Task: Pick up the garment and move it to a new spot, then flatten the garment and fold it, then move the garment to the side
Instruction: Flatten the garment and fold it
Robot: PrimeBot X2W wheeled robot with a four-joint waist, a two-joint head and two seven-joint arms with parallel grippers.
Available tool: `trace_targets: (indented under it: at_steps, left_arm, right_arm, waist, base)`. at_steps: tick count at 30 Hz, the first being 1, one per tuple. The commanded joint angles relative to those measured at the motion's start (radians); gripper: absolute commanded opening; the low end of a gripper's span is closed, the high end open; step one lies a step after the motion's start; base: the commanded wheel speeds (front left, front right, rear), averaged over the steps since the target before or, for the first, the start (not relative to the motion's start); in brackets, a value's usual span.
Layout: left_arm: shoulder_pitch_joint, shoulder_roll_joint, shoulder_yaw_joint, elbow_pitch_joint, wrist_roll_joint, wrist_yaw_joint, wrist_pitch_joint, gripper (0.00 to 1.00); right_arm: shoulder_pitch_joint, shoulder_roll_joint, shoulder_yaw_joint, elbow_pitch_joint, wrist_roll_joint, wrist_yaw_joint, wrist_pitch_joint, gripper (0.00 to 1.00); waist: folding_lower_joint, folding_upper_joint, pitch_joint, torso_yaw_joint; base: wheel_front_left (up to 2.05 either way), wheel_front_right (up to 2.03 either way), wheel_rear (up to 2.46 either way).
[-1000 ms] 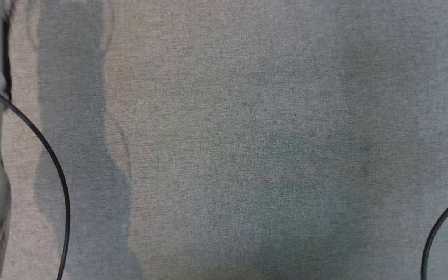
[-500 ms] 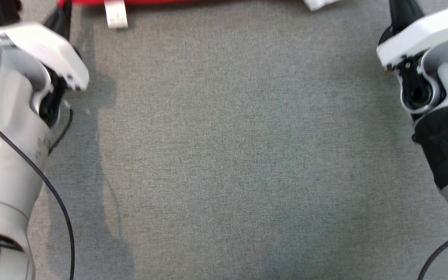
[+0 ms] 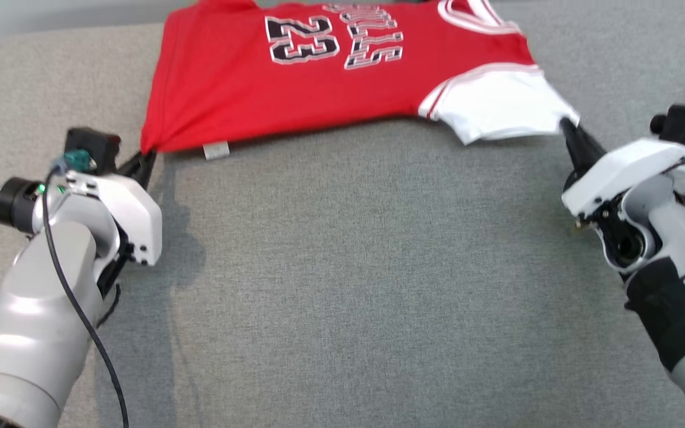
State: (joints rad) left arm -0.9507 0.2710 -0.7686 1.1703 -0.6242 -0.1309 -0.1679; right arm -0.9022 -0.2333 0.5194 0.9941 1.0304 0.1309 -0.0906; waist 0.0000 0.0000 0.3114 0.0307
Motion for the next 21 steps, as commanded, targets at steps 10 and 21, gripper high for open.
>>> trace_targets:
  at_steps: [10, 21]
  left_arm:
    - [0.135, 0.025, -0.097, -0.003, 0.006, 0.001, -0.001, 0.0]
    - [0.266, 0.048, -0.165, -0.036, -0.012, 0.001, -0.007, 0.0]
  right_arm:
    - [0.171, -0.101, 0.072, -0.053, 0.111, -0.001, 0.205, 0.0]
    - [0.318, -0.199, 0.098, -0.178, 0.235, -0.001, 0.368, 0.0]
  waist:
    - [0.0, 0.0, -0.134, 0.012]
    - [0.0, 0.0, -0.229, 0.015]
  base:
    - [0.0, 0.0, 0.0]
    - [0.0, 0.0, 0.0]
